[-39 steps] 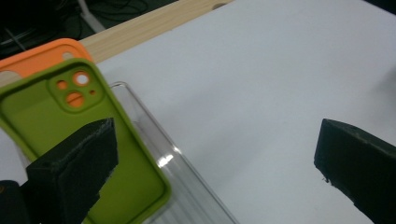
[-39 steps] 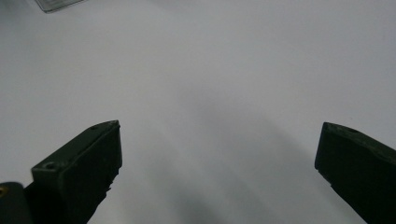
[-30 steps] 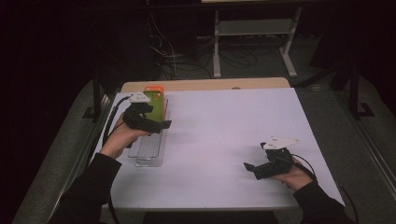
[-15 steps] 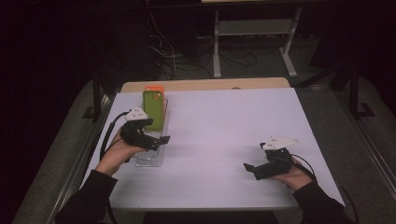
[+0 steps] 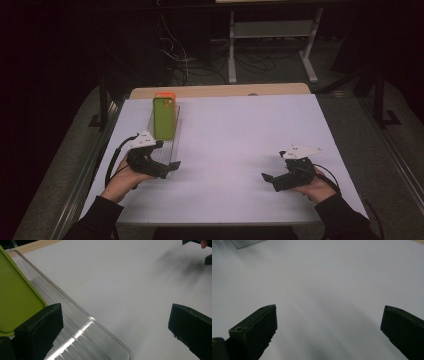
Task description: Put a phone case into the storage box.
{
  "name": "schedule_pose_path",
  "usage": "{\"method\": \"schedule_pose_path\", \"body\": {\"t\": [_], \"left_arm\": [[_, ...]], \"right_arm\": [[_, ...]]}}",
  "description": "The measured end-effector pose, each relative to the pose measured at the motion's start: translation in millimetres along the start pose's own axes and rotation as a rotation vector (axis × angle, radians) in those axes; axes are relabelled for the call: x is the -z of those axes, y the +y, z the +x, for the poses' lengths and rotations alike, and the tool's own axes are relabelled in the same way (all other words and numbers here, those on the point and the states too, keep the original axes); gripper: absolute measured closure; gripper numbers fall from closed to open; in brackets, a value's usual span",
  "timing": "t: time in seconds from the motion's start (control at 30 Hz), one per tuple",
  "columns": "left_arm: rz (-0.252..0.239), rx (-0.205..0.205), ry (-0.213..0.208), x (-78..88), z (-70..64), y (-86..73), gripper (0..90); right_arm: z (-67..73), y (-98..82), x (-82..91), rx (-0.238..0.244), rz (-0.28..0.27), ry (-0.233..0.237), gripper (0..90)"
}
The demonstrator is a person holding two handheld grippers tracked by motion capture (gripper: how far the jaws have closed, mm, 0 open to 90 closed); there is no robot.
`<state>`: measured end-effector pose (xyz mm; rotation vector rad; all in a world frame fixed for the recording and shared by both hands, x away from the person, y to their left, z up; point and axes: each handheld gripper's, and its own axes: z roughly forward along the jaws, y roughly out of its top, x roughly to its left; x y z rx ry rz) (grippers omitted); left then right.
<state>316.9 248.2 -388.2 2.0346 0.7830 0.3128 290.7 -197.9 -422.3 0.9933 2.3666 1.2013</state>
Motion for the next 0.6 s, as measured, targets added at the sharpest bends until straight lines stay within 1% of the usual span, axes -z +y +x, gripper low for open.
{"method": "schedule_pose_path", "body": {"t": [0.07,0.1,0.13,0.2,0.27,0.37,0.4,0.43,0.6], "left_arm": [[-0.007,-0.019,0.009,-0.2,-1.9,-4.4,0.0],[-0.011,-0.018,0.012,-0.6,-3.3,-6.8,0.0],[-0.005,-0.021,0.012,-0.3,-4.0,-8.5,0.0],[-0.011,-0.023,0.010,-0.3,-5.2,-10.9,0.0],[-0.008,-0.014,0.008,-0.2,-5.8,-12.7,0.0],[-0.003,-0.019,0.006,-0.6,-4.6,-13.8,0.0],[-0.004,-0.012,0.003,-0.8,-5.1,-14.1,0.0],[-0.003,-0.017,0.005,-0.6,-5.0,-14.1,0.0],[-0.003,-0.011,0.000,-0.1,-4.5,-14.6,0.0]], "right_arm": [[-0.7,0.7,1.2,0.003,-0.007,-0.002,0.0],[-0.4,1.0,1.6,-0.005,-0.008,0.001,0.0],[-0.5,1.2,1.9,-0.006,-0.008,0.003,0.0],[-0.9,1.6,2.3,0.005,-0.009,-0.003,0.0],[-0.9,1.9,2.3,0.006,-0.010,-0.003,0.0],[-0.7,1.9,2.3,0.010,-0.011,-0.004,0.0],[-0.6,1.9,2.4,0.009,-0.011,-0.004,0.0],[-0.1,2.0,2.5,0.003,-0.010,-0.003,0.0],[0.0,2.6,2.8,0.004,-0.015,-0.004,0.0]]}}
